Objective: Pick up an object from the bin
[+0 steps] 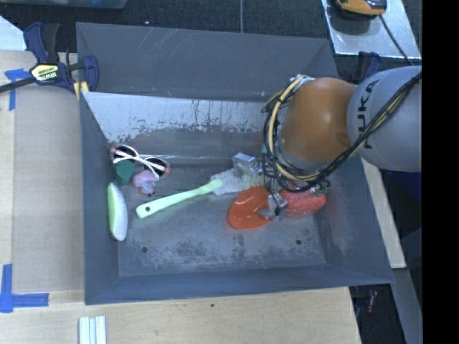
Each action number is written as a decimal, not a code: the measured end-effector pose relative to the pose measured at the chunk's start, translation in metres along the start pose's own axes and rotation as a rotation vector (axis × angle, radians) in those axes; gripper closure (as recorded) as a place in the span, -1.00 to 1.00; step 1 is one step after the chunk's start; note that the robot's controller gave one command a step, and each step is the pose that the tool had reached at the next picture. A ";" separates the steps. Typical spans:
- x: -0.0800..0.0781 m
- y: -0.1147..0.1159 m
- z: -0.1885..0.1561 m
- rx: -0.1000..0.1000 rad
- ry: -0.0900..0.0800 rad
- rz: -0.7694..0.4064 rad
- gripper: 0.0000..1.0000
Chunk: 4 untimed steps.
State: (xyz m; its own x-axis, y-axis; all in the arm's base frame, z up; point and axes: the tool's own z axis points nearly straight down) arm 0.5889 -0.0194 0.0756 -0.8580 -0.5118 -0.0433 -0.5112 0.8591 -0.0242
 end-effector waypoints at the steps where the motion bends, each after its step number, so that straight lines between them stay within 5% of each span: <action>1: 0.019 -0.002 -0.001 0.005 -0.002 -0.163 -1.00; 2: 0.026 0.013 -0.001 0.006 -0.008 -0.005 -1.00; 3: 0.048 0.034 -0.002 0.012 -0.016 -0.110 -1.00; 4: 0.062 0.010 -0.002 0.009 -0.021 -0.182 -1.00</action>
Offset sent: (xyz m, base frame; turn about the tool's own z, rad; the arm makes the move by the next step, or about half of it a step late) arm -0.0384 0.0025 -0.0025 -0.0474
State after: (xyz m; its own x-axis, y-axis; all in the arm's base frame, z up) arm 0.5308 -0.0422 0.0743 -0.7502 -0.6587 -0.0585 -0.6574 0.7524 -0.0422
